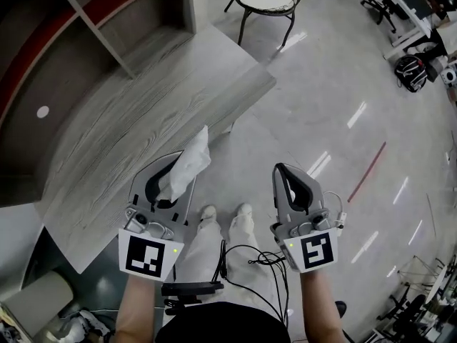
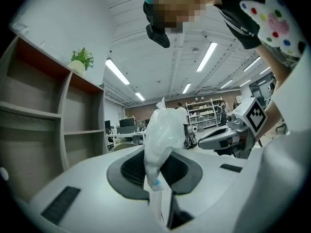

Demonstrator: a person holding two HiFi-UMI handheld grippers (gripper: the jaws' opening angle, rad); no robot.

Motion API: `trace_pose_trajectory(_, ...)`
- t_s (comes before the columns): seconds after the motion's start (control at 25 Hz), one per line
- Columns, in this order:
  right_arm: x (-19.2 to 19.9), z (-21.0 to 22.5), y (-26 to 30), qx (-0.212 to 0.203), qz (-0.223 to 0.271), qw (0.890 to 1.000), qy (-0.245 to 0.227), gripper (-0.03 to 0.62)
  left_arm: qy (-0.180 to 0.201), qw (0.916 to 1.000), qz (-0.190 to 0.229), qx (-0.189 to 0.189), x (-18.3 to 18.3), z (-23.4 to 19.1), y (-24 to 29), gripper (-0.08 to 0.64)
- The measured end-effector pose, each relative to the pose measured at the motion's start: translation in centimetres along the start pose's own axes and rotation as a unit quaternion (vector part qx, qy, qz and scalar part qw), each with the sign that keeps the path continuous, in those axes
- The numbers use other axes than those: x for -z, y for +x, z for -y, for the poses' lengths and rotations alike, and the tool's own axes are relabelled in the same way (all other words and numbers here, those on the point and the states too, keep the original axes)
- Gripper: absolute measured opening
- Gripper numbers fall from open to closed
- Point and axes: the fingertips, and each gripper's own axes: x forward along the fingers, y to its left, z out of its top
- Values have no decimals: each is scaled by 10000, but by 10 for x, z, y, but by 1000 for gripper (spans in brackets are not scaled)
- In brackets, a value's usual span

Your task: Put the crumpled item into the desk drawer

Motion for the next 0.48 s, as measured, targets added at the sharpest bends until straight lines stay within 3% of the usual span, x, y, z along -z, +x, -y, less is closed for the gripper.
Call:
trace_pose_trajectory(0.28, 53, 16, 18, -597, -161, 9981, 7, 9, 25, 9996, -278, -1, 51, 21, 28, 54)
trace_pose_trajectory(0.48, 93, 22, 29, -926, -167, 9944, 483, 9, -26, 9990, -452, -52, 83, 39, 35, 54)
